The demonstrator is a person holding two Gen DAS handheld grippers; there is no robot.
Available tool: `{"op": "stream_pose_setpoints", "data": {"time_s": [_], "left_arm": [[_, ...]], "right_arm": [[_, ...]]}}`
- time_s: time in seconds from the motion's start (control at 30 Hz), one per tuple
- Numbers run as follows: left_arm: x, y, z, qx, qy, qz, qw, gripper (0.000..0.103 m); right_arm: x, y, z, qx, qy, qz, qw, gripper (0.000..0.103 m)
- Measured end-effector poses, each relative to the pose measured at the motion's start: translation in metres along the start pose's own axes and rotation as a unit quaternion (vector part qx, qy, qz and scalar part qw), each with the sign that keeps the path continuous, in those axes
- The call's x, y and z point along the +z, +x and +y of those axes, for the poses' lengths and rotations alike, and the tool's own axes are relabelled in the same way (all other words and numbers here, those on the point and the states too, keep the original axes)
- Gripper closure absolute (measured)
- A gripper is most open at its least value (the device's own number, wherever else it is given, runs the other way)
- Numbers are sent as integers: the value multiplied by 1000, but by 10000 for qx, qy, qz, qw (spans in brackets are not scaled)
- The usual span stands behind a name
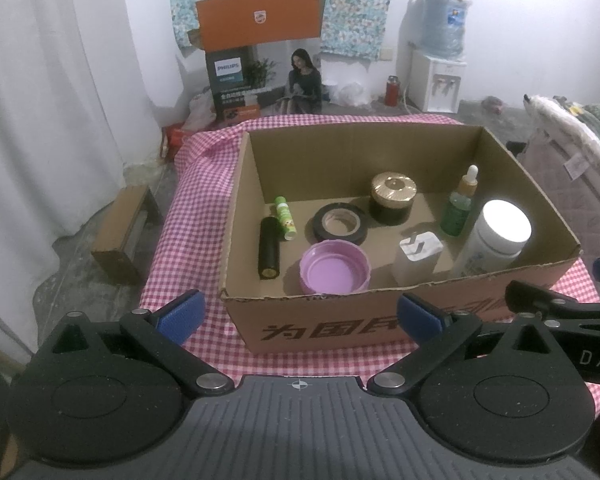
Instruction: Organize rigid objects
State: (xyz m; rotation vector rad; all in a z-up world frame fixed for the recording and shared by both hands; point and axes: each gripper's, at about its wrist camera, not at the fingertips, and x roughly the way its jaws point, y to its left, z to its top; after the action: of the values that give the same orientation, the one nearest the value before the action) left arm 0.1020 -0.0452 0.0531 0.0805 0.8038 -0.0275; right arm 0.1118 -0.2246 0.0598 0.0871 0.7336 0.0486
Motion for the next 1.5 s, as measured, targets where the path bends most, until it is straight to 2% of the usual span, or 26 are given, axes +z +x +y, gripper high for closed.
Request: {"op": "stream_pose_setpoints", "data": {"time_s": [1.5], "left_arm": [[-1,2,-1,20,13,0,10000,1]], "right_arm": [[1,1,-3,-2,-2,3,10000,0]]}}
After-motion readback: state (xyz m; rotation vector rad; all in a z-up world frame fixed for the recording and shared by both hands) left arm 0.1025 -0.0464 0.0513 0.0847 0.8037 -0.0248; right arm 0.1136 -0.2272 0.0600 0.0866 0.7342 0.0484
